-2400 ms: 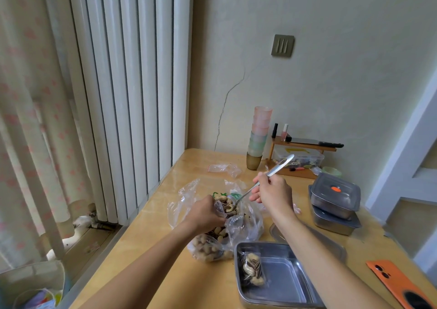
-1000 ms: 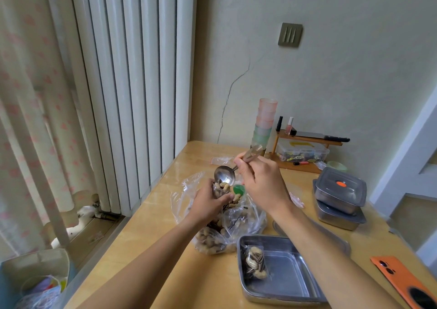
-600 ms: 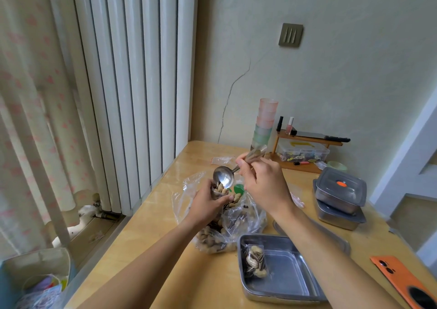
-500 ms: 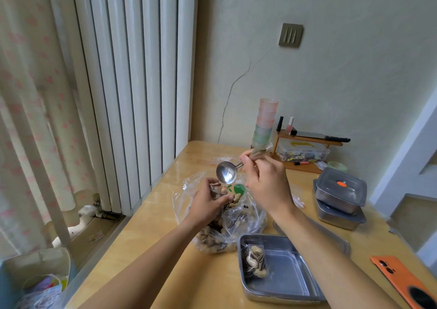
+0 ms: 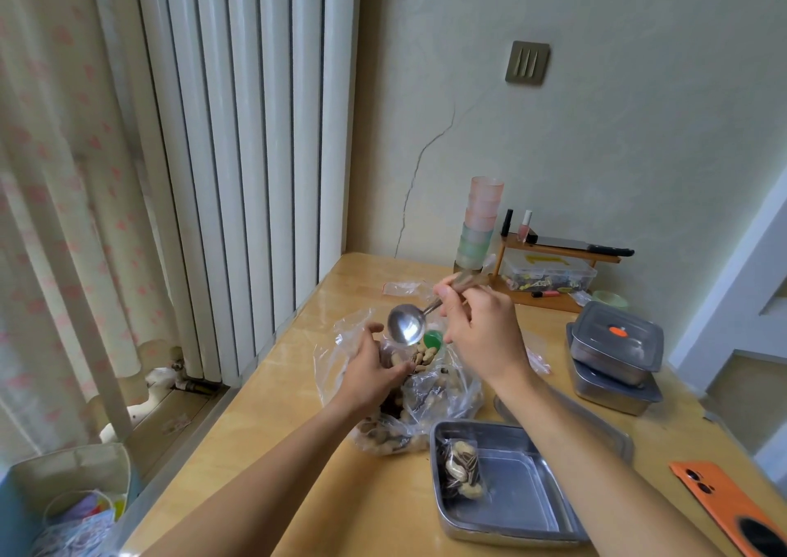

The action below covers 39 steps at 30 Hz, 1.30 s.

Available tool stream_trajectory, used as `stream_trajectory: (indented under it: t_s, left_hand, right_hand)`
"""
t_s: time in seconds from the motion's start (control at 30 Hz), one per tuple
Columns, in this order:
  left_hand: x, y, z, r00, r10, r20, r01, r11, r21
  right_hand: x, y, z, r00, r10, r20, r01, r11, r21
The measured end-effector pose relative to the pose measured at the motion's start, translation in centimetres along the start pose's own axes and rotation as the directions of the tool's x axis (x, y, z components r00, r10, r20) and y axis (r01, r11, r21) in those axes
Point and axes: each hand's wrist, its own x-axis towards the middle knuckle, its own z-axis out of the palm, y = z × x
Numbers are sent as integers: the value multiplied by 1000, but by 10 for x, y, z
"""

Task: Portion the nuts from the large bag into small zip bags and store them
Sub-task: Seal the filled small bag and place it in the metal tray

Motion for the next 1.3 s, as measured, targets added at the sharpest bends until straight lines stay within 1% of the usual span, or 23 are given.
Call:
stream_trajectory:
  t_s: [0.07,0.1,0.13,0.2,0.23,0.27,0.37,0.43,0.53,0.63,0.7,0.8,0.87,0.97,1.07,1.13,1.2,1.3]
  left_hand:
    - [1,3,-4,997,-4,-77,5,1000,10]
    - [2,6,-6,994,6,-113,-4,1000,17]
    - [3,8,-9,990,16,-140,-13,1000,24]
    - [7,11,-15,984,35,-173,-28,999,44]
    - [8,14,-18,981,52,-186,-37,996,84]
    - [10,14,-20,977,69,-202,-40,989,142]
    - [10,18,-25,971,109,-213,-36,947,319]
    - [8,21,-25,972,112,-207,-23,921,389]
    - [6,24,-25,967,134,-219,-29,904,427]
    - [5,28,-27,942,197,-271,-55,888,457]
    - [5,31,-27,914,280,-294,-102,860,500]
    - [7,35,-27,873,403,-274,-200,809,553]
    - [9,36,-26,843,480,-242,-271,768,581]
    - [7,39,-23,775,605,-184,-373,672,640]
    - [4,44,-19,709,684,-174,-401,594,697]
    - [2,46,-18,705,691,-161,-424,592,685]
    - [-1,45,-17,714,680,-168,-434,618,655]
    - [-6,43,-18,764,609,-213,-381,692,613]
  right_hand:
    - [-1,3,-1,997,57,-46,-58,998,-34]
    - [-1,5,0,996,87,-31,-88,995,-48]
    - [-1,7,2,992,123,19,-122,991,-56]
    - [-5,9,9,965,204,163,-194,978,-70]
    - [-8,11,15,948,234,214,-217,971,-99]
    - [-11,13,20,940,252,230,-225,964,-139]
    - [-18,19,31,942,286,177,-236,937,-257]
    - [-18,19,31,941,300,157,-254,933,-256]
    - [-16,13,30,911,380,159,-374,925,-64]
    - [-13,11,32,862,482,156,-498,863,85]
    - [-13,12,34,805,565,182,-593,783,187]
    - [-15,14,36,695,677,241,-714,611,344]
    - [-17,15,36,668,702,247,-733,564,379]
    - [-21,16,36,683,690,240,-721,582,377]
    - [-25,18,39,720,644,260,-688,611,392]
    - [-30,18,40,751,604,267,-658,651,378]
    - [-34,16,40,784,564,260,-621,707,338]
    - [-42,18,42,809,539,235,-588,746,312]
